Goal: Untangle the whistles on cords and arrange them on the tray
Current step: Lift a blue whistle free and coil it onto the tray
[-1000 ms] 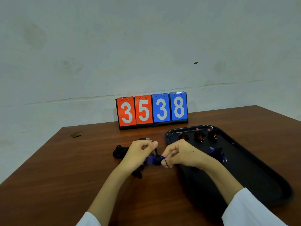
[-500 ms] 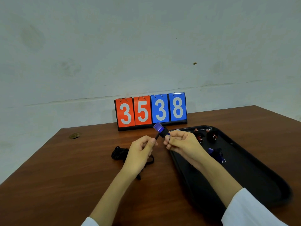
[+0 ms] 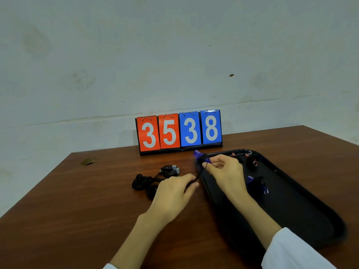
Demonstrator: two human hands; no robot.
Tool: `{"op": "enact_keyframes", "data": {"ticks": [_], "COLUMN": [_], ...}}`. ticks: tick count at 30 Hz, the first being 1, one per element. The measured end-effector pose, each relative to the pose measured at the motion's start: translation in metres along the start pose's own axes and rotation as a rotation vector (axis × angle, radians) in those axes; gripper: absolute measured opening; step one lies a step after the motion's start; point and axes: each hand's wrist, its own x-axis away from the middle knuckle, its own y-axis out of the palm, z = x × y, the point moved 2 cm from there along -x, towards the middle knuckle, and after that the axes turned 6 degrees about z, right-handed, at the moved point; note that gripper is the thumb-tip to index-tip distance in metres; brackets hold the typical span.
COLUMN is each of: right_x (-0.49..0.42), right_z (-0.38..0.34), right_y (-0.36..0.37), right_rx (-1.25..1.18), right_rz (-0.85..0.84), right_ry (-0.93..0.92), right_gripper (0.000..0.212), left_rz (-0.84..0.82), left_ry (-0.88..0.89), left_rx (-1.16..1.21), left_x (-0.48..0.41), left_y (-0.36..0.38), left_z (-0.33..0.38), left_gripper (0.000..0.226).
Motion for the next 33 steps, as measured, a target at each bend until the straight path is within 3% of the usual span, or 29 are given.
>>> {"op": "enact_keyframes", "data": {"ticks": [4,14,21,33], "right_x": [0.003,0.006,0.016,0.02], "right_z": [0.001,0.002,-0.001,-0.011], "right_y": [0.004,0.008,0.016,0.013], "right_rx": [0.2,0.389,0.325,0.115], "right_rz": [-0.036,-0.322,-0.575,-0.644], "right_ry": [-0.166,-0.329,-0.398,-0.339], "right_gripper": [0.018,0.021,0.018,0.019], "left_rz": [0.084,0.184,0.137,-0.004], "left_ry": [0.041,0.001,-0.095,-0.355], "left_rx": [0.031,0.023,0.106,0.405], "left_x": [0.0,-0.004,-0.005,-0.008], "left_y": [-0.006,-0.016,-0.018,-0.016], "left_z": [0.003,-0.01,-0.027,-0.036], "left_gripper": [0.027,0.019,0.025,0.018]}}
